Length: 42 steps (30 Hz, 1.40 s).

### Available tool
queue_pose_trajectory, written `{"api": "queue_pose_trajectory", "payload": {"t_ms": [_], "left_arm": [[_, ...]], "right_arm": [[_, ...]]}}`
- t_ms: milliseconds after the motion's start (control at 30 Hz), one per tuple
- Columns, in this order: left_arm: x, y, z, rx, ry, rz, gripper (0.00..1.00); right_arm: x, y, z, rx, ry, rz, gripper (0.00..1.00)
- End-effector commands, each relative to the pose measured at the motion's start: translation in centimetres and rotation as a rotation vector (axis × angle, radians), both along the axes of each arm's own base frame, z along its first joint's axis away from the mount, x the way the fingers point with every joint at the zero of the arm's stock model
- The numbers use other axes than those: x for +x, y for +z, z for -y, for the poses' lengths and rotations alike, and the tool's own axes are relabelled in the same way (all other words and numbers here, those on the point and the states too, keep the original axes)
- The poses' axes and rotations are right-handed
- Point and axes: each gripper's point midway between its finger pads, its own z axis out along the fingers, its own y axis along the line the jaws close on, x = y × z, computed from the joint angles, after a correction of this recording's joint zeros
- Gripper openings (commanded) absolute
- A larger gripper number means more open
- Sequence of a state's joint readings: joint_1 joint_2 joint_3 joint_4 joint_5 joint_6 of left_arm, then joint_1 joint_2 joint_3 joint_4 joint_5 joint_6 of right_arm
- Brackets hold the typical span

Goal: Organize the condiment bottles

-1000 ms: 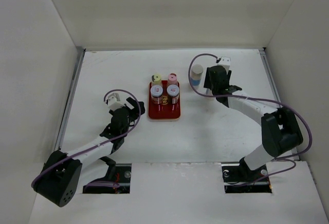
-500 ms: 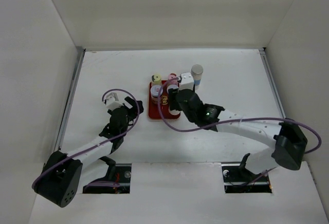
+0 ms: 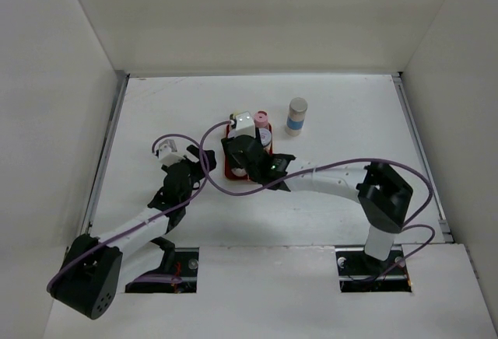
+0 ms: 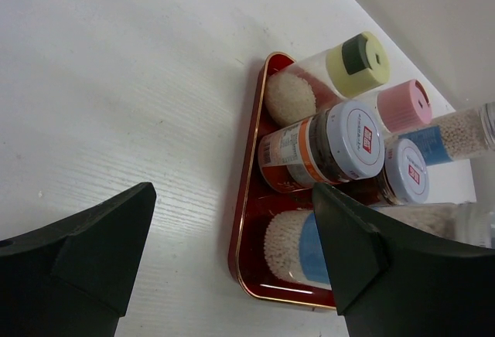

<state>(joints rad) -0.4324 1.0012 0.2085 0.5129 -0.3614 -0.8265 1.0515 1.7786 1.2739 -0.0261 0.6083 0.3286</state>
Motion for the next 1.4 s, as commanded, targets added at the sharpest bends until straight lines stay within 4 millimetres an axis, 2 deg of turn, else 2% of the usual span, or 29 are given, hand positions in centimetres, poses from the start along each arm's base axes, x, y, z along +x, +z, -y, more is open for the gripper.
{"api": "queue_pose_trajectory", "payload": {"t_ms": [0, 100, 167, 267, 433, 567, 633, 700, 833, 900, 1000, 1100, 1233, 1333, 1367], "left_arm": [[0.2, 1.4, 0.1, -0.029, -0.005, 0.049, 0.82], [0.1, 1.6, 0.0, -0.03, 0.0, 0.057, 0.82], [0.2, 1.4, -0.1, -0.028, 0.004, 0.05, 0.82], [0.2, 1.3, 0.0, -0.026, 0.002, 0.049, 0.82], [0.2, 1.2, -0.1, -0.026, 0.004, 0.046, 0.82], [0.2, 0.9, -0.1, -0.023, 0.007, 0.038, 0.82], [0.2, 1.0, 0.0, -0.024, 0.006, 0.039, 0.82], [0.2, 1.0, -0.1, -0.022, 0.01, 0.039, 0.82], [0.2, 1.0, 0.0, -0.023, 0.007, 0.04, 0.83], [0.2, 1.0, -0.1, -0.021, 0.013, 0.039, 0.83], [0.2, 0.9, 0.0, -0.023, 0.007, 0.037, 0.83], [0.3, 0.9, -0.1, -0.018, 0.013, 0.036, 0.83], [0.3, 0.8, 0.0, -0.018, 0.01, 0.033, 0.83], [0.3, 0.5, 0.1, -0.014, 0.005, 0.023, 0.83], [0.3, 0.4, 0.1, -0.014, 0.004, 0.021, 0.83]], "right_arm": [[1.0, 3.4, -3.2, 0.128, 0.005, 0.074, 0.58], [1.3, 2.7, -3.4, 0.108, -0.001, 0.073, 0.63], [1.2, 3.1, -3.4, 0.127, -0.003, 0.075, 0.69], [1.1, 4.7, -2.6, 0.13, -0.013, 0.096, 0.84], [0.0, 7.7, -0.4, 0.169, -0.02, 0.119, 0.9], [0.3, 9.9, 3.5, 0.204, -0.063, 0.143, 0.93], [1.6, 10.5, 6.2, 0.2, -0.116, 0.159, 0.95], [3.9, 10.6, 9.7, 0.185, -0.196, 0.181, 0.99], [9.7, 8.7, 16.6, 0.112, -0.373, 0.169, 1.0], [11.9, 7.5, 18.2, 0.086, -0.398, 0.138, 1.0], [14.5, 5.5, 18.8, 0.06, -0.404, 0.086, 1.0], [16.2, 3.3, 19.1, 0.023, -0.414, 0.038, 1.0], [17.4, 1.4, 17.6, 0.032, -0.363, 0.007, 1.0], [18.5, 0.8, 17.5, 0.048, -0.379, 0.012, 1.0], [18.7, 0.7, 17.5, 0.056, -0.385, 0.018, 0.96]]}}
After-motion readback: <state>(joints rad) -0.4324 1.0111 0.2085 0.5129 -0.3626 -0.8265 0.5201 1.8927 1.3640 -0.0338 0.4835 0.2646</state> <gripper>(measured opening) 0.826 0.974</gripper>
